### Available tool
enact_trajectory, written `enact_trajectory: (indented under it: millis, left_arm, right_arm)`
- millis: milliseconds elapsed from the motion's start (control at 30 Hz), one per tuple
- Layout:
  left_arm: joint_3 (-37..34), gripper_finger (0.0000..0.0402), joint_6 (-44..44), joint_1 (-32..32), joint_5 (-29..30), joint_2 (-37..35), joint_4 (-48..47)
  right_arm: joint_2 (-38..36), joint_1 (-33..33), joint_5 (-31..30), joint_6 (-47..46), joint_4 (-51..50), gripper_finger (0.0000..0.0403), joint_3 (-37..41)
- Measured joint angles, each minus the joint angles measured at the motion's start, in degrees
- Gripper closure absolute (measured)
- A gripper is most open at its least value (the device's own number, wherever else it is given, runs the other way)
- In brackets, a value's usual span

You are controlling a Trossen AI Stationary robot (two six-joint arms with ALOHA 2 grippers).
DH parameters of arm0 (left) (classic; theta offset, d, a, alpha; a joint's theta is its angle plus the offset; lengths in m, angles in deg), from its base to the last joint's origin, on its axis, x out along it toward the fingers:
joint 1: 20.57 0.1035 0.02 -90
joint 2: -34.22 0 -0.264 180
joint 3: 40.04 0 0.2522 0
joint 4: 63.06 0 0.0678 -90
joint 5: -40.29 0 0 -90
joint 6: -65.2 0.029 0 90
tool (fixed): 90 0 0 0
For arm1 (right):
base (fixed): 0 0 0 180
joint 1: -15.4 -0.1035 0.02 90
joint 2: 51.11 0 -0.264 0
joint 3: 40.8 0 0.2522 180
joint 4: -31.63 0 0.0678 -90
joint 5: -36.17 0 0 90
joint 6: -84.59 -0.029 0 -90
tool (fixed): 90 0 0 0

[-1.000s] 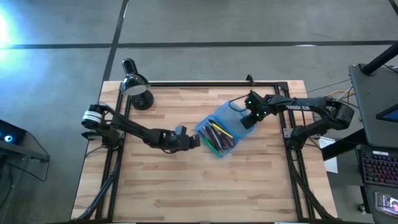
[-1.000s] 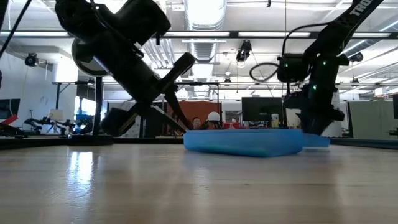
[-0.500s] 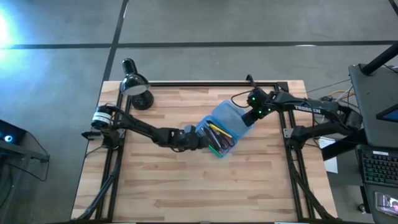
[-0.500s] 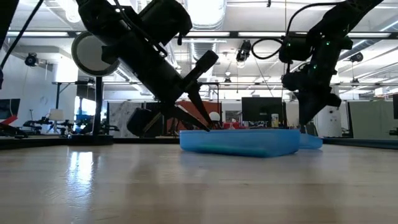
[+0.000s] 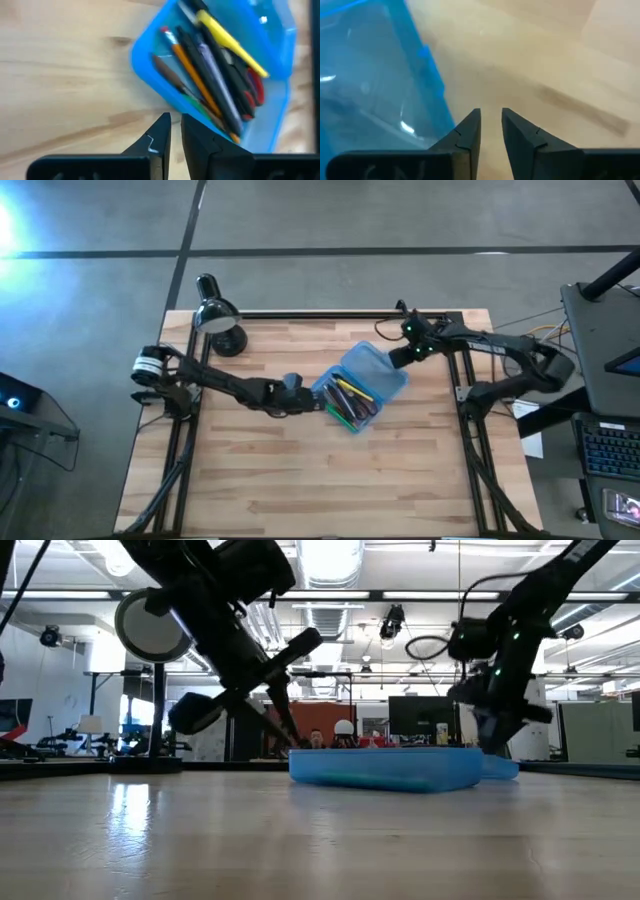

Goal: Pick & place school supplies into a supply box
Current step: Close the blue supply box

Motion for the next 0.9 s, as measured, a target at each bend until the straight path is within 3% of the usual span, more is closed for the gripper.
enact_trajectory:
  millis: [233, 433, 900]
  left_arm:
    - [0.09, 0.0373, -3.49, -3.16, -0.91, 1.43, 0.59]
    - [0.09, 0.0373, -5.92, -3.56, -0.86, 3.14, 1.20]
    - [0.13, 0.0373, -7.67, -1.46, -1.62, 7.65, 6.44]
  right_arm:
    - [9.56, 1.56, -0.34, -3.11, 12.08, 0.0321, -1.32]
    - [17.05, 1.66, 0.86, -3.38, 12.54, 0.0329, -3.34]
    - [15.02, 1.28, 11.60, 6.14, 9.03, 0.0340, -3.97]
